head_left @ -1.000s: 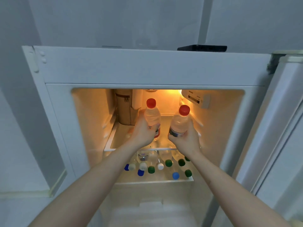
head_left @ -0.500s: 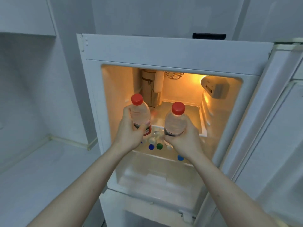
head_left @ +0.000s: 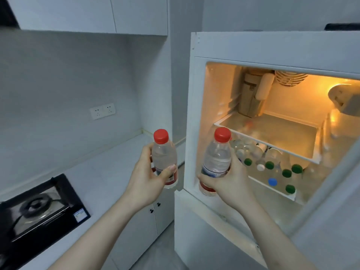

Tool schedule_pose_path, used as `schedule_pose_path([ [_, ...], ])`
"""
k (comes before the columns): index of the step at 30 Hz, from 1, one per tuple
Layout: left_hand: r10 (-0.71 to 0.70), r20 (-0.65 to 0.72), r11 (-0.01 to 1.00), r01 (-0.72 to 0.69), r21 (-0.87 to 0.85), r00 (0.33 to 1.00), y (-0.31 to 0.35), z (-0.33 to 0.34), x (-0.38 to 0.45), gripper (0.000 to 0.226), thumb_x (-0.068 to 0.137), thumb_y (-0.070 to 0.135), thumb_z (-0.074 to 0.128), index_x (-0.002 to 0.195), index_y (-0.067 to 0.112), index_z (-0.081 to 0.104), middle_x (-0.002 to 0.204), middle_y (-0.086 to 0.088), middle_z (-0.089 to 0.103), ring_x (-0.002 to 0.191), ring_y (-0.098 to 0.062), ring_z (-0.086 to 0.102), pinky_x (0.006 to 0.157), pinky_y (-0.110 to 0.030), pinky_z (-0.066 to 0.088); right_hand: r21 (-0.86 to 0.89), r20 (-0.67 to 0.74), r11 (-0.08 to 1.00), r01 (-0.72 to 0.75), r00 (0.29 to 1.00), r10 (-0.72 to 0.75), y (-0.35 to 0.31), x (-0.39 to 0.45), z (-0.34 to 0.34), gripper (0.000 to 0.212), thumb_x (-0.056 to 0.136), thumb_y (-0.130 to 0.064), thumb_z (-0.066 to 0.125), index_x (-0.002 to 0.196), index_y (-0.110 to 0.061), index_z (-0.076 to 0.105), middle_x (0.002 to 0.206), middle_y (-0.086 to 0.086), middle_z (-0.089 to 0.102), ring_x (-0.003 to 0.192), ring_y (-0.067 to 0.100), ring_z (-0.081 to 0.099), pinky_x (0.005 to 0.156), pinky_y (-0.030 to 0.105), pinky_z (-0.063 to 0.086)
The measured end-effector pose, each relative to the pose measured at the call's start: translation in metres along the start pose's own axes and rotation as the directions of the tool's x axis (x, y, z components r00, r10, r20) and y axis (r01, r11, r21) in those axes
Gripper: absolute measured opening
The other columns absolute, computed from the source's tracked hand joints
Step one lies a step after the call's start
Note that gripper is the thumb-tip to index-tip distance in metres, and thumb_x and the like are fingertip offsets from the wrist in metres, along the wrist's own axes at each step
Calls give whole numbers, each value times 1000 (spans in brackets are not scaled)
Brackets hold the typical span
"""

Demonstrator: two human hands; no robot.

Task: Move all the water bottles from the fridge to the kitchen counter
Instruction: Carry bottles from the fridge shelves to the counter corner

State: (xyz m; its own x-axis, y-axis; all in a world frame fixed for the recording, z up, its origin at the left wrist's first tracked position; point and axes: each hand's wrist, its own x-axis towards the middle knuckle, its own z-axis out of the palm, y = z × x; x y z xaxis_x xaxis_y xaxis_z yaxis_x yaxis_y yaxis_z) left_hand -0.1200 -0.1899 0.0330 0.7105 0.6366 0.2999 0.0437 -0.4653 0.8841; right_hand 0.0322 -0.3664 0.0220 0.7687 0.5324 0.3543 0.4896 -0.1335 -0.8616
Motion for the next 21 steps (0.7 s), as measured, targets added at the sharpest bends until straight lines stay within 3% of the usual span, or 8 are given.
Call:
schedule_pose_path([
  [3, -58, -70, 997, 62, 47, 996, -9, -43, -34, 49, 91, 22, 75, 128, 36, 47, 112, 31, 63, 112, 11, 56, 90, -15, 45, 22, 99, 1000, -19, 995, 17, -12, -18, 34, 60, 63, -21, 95, 110, -34, 60, 97, -13, 73, 90, 6, 69, 79, 31, 57],
  [11, -153, -238, 969, 192, 153, 959, -31, -161, -139, 51, 89, 21, 77, 129, 36, 48, 113, 26, 67, 110, 2, 62, 95, -26, 50, 88, 327, 996, -16, 945, -14, -63, -82, 140, 67, 61, -23, 97, 114, -41, 60, 101, -27, 70, 94, -2, 68, 81, 23, 53],
  [18, -217, -385, 938, 301, 172, 897, -52, -267, -237, 54, 88, 23, 79, 126, 45, 47, 114, 24, 68, 109, -4, 66, 97, -38, 53, 128, 500, 992, -1, 864, -63, -127, -149, 241, 62, 58, -27, 98, 108, -39, 63, 98, -24, 73, 93, 0, 70, 86, 30, 57],
  [21, -226, -445, 928, 330, 173, 866, -60, -308, -275, 56, 88, 22, 79, 129, 41, 47, 114, 24, 68, 107, -2, 66, 96, -34, 54, 156, 562, 988, 13, 821, -99, -154, -178, 280, 61, 59, -26, 98, 109, -38, 65, 98, -22, 75, 93, 0, 71, 88, 33, 59],
])
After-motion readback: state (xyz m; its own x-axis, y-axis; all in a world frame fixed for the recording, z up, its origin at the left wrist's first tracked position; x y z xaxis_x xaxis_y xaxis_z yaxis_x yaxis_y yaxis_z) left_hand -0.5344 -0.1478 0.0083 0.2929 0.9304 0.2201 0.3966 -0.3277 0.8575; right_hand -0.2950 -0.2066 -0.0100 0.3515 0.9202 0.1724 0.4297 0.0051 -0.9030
